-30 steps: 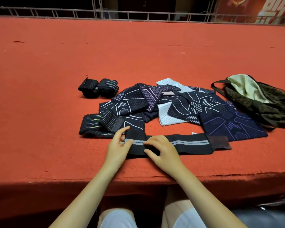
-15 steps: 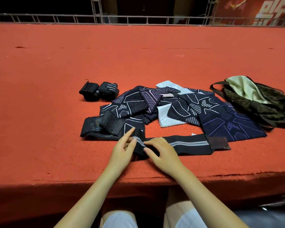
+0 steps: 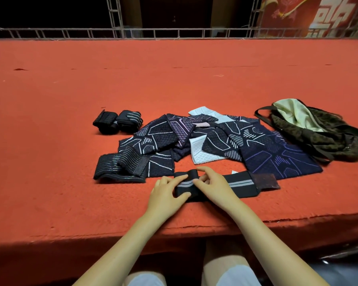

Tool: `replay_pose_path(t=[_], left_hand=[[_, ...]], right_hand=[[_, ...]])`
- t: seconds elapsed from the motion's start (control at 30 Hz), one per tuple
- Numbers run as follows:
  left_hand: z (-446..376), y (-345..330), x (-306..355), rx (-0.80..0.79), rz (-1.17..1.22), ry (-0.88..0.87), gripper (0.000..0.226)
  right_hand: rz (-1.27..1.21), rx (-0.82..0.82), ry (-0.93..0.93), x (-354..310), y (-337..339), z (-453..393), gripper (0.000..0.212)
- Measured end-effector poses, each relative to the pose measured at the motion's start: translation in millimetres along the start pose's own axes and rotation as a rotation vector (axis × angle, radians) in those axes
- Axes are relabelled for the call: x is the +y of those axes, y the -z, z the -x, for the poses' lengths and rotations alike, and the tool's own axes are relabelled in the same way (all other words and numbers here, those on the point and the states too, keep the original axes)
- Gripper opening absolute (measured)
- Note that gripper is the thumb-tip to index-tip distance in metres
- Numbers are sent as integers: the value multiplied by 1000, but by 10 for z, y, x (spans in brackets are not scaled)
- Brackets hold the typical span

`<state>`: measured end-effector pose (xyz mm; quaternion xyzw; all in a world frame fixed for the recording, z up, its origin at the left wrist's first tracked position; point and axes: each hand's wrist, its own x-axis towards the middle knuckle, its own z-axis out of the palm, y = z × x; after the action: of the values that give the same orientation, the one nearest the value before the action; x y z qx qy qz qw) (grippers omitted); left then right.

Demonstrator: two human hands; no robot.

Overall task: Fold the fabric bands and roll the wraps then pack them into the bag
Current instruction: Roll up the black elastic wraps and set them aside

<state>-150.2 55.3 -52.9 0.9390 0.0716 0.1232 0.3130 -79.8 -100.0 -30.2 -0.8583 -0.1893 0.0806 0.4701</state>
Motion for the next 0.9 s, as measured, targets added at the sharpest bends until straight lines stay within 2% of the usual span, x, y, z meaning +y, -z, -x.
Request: replay_pose_path(t=[0.13,0.3,0.4,0.5,0.6,0.67,0.77,0.83,0.9], left_hand=[[-41,-11,-20,33,70,0,39],[-43,-20,0,64,90,57,54],[-45,-17,13,84,123,96,46],[-39,18,23,90,178,122,35],[-42,24,-8,84,216,144,35],[-37,18,-22,89,336,181,37],[-22,38,-55,168,699,241,38],[-15,52,-74,215,805,252,40],[-11,59,-61,224,832,232,40]], right_hand=[[-67,38,7,92,-15,52,37],[-81,145,24,110,-116,117,43],[-110,147,54,134,-128,143,47],[-119,165,116,155,-132,144,46],[-3,171,241,170,-147,138,43],[23,147,301,171,-154,136,36],[102,62,440,174,-198,147,31],[128,-19,496,167,-223,157,34],[70,-67,464,138,-216,162,35]])
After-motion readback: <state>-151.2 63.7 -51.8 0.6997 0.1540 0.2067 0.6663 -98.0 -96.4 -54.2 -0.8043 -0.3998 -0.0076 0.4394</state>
